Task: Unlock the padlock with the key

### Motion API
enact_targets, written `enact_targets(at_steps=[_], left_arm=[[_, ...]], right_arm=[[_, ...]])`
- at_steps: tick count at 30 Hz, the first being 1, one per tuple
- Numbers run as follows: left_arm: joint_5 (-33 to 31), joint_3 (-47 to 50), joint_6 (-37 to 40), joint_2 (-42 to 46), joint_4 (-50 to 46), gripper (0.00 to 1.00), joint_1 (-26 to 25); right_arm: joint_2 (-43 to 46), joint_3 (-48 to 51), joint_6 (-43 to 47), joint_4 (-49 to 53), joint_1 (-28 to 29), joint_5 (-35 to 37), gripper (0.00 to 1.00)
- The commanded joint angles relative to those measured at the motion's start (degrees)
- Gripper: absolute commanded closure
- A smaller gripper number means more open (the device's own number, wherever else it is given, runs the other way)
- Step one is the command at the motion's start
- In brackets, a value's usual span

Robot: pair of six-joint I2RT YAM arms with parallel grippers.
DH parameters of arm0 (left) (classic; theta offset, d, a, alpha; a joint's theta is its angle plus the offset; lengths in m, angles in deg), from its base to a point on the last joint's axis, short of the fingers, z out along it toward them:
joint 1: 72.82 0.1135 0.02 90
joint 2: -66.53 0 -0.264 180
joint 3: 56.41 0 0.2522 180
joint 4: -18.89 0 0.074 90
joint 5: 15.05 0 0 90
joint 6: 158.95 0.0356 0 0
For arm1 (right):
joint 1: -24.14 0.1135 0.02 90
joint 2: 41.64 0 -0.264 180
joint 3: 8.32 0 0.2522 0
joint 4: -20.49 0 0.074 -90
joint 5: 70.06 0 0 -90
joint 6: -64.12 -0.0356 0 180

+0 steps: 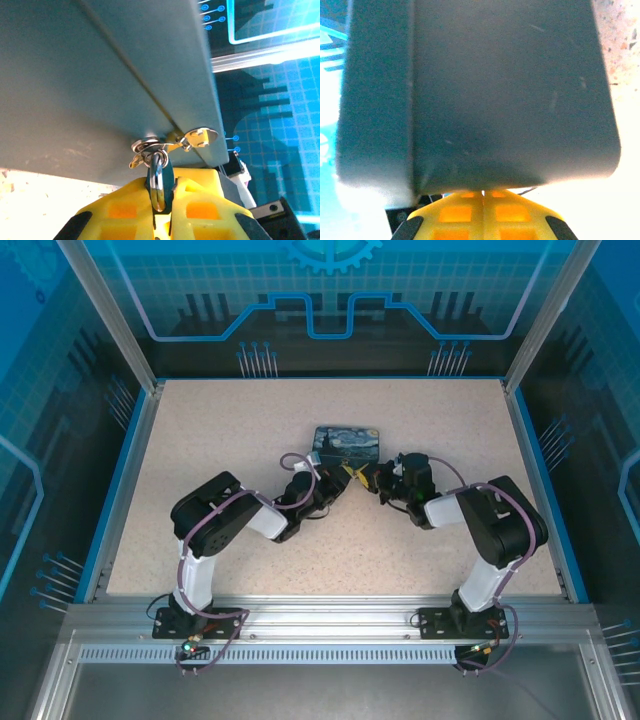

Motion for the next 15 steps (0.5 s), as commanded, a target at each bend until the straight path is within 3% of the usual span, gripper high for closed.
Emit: enact_targets(at_steps=[1, 10, 15], left_arm=[[12.1, 1.0, 12.3, -0.6, 6.4, 1.00, -1.6], [21.2, 0.7, 24.9, -2.9, 6.1, 1.00, 1.3], [22.6, 2.2, 24.6, -4.5, 6.6, 1.00, 3.9]], right_arm=[[1.3, -4.2, -6.1, 0.3, 0.1, -7.2, 1.00], [-1.0, -4.5, -14.5, 0.7, -3.0, -11.2, 1.00], [-2.1, -6.5, -11.7, 4.8, -3.0, -13.5, 1.00]])
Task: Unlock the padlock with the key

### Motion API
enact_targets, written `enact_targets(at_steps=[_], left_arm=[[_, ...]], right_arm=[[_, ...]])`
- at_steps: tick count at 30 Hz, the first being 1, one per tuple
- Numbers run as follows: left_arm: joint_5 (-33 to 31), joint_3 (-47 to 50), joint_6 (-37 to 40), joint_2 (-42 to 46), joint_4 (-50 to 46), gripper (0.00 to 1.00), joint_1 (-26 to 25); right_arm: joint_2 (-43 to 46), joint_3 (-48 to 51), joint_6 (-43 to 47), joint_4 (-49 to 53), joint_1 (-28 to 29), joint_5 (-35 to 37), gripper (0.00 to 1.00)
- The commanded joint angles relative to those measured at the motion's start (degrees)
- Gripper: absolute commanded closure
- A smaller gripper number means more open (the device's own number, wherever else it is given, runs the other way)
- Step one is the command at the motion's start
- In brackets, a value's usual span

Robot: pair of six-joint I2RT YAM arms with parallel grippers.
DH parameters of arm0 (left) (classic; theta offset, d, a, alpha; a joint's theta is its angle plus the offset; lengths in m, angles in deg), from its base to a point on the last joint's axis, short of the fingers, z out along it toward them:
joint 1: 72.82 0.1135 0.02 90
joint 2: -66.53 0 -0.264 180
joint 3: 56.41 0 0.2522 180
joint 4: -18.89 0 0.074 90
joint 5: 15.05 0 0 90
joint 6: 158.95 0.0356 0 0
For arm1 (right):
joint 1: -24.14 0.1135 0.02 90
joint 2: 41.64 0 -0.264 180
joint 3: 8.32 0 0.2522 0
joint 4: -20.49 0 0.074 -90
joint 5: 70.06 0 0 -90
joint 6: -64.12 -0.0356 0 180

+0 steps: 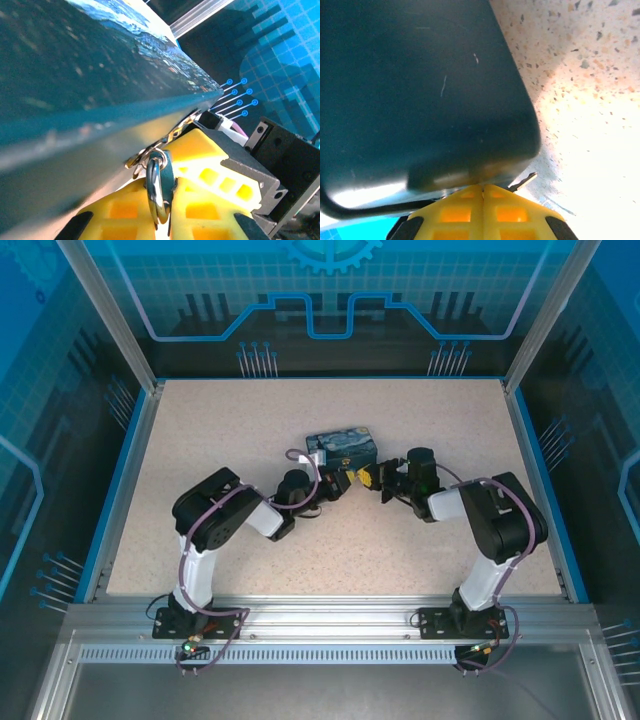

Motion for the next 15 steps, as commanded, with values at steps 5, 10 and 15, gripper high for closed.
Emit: enact_targets(at_steps=[5, 10, 15], left_arm=[[8.9, 3.5, -0.9, -2.1, 2.2, 0.66, -0.2], [7.6, 7.7, -7.2, -2.5, 7.9, 0.46, -0.2], [6.1, 11.9, -11.5, 0.5, 10.3, 0.43, -0.5]], right_arm=[[1.4, -2.8, 6.2, 4.3, 1.9, -1.3, 1.00], [0.8, -0.9, 9.0, 4.6, 2.5, 0.4, 1.00], [1.3, 1.3, 12.5, 5.6, 3.5, 0.8, 1.00]])
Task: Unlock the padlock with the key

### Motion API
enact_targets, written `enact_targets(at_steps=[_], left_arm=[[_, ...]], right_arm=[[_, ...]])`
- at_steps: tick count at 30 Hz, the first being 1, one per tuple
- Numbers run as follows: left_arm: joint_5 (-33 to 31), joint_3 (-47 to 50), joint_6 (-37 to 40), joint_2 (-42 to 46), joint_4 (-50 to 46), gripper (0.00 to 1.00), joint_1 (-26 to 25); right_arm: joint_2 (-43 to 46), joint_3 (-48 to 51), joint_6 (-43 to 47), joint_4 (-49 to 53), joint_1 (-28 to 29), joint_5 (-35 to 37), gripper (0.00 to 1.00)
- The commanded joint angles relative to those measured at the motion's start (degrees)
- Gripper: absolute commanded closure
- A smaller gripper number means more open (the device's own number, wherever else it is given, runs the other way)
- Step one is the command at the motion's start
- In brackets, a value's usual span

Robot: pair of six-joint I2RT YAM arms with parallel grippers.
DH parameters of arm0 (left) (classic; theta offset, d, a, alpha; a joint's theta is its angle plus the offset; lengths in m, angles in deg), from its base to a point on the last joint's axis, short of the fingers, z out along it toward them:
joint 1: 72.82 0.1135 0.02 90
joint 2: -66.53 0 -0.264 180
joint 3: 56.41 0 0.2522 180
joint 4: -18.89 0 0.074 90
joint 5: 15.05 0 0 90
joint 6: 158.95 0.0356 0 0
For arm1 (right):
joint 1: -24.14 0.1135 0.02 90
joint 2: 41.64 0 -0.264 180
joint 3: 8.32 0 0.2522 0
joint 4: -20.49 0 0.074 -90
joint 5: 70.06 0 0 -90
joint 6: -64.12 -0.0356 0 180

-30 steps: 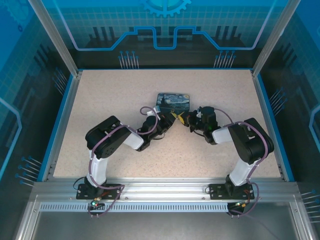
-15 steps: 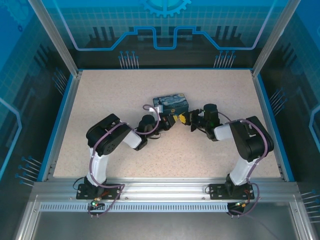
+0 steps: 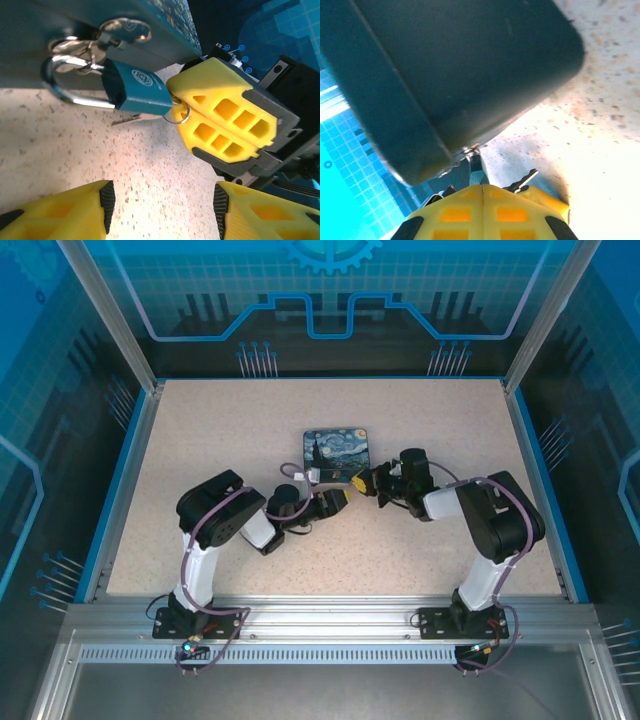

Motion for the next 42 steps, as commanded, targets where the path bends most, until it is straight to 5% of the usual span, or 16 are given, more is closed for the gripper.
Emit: enact_targets(at_steps=[1, 6, 9, 16, 26, 32, 42], left_arm=[[-0.6, 3.2, -3.8, 2.8, 1.8, 0.43, -0.4], [-1.6, 5.6, -6.2, 8.9, -0.6, 0.40, 0.3], [-1.5, 5.6, -5.6, 13.8, -5.2, 0.37, 1.2], [-0.5, -1.4, 0.2, 28.3, -33.2, 0.31, 5.7], [-0.2, -28.4, 16.6, 31.2, -80.1, 0.20, 14.2], [3.3, -38.5, 19.4, 24.8, -88.9, 0.19, 19.4], [6.9, -40.0, 20.6, 23.6, -89.8, 0.19, 23.0]], right_arm=[[1.9, 1.8, 4.8, 2.8, 1.4, 0.6, 1.00], [7.3, 2.6, 12.0, 12.7, 3.1, 1.6, 0.49], [12.3, 2.7, 17.6, 20.2, 4.0, 3.7, 0.37], [19.5, -1.7, 36.6, 35.9, 4.8, 10.6, 0.38], [8.5, -15.9, 59.5, 40.9, 8.7, 14.0, 0.51], [2.1, -19.0, 63.6, 40.9, 11.6, 19.0, 0.53], [1.3, -16.3, 66.2, 37.8, 12.1, 23.6, 0.54]])
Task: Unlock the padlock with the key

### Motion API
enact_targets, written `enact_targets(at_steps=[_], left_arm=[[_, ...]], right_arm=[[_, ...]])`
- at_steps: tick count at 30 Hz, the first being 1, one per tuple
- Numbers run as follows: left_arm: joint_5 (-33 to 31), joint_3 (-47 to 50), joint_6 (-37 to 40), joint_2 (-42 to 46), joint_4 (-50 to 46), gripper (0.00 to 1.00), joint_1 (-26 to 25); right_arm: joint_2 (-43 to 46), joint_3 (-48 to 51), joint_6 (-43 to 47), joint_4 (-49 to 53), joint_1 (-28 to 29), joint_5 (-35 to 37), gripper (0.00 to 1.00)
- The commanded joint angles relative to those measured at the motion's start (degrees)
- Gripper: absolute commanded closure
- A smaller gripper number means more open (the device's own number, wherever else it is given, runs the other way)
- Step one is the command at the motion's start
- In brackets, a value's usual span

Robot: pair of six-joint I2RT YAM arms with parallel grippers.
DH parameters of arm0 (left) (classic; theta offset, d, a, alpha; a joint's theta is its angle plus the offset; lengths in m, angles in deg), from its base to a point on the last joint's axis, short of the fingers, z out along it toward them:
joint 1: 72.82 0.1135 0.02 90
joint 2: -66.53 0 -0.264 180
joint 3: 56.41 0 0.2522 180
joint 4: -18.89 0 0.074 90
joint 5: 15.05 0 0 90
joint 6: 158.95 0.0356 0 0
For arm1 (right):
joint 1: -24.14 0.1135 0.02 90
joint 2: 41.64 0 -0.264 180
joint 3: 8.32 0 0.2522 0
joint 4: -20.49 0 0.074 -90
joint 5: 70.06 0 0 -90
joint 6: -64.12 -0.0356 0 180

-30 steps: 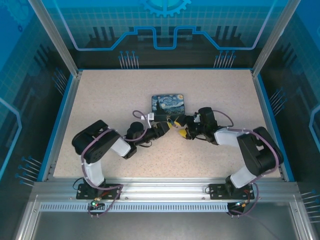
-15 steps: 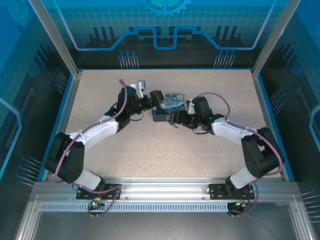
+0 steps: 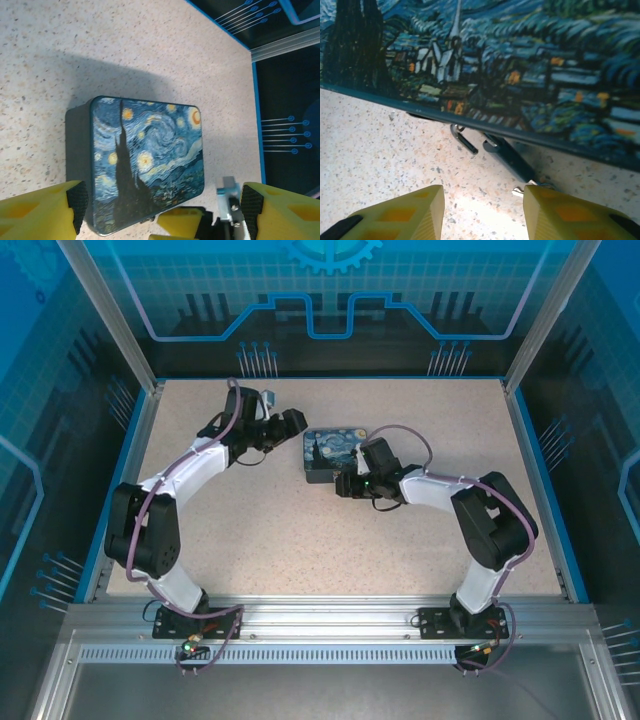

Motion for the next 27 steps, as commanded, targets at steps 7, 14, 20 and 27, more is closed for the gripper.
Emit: enact_targets(at_steps=[7, 14, 20, 27], left_arm=[[4.1, -2.2, 1.8, -0.3, -1.4, 0.19, 1.4], [5.0, -3.7, 1.3, -1.9, -0.9, 0.19, 1.5], [5.5, -4.9, 0.8, -3.1, -0.7, 0.18, 1.6], [6.0, -5.3, 0.4, -4.2, 0.2, 0.19, 1.8]], right_arm=[[-1.4, 0.2, 9.6, -1.7, 0.7, 3.1, 0.51], [-4.6, -2.3, 12.2, -1.7, 0.7, 1.7, 0.54], [-6.6, -3.7, 12.9, -1.5, 0.6, 1.0, 0.63], [-7.3, -3.5, 12.7, -2.1, 0.0, 0.7, 0.73]])
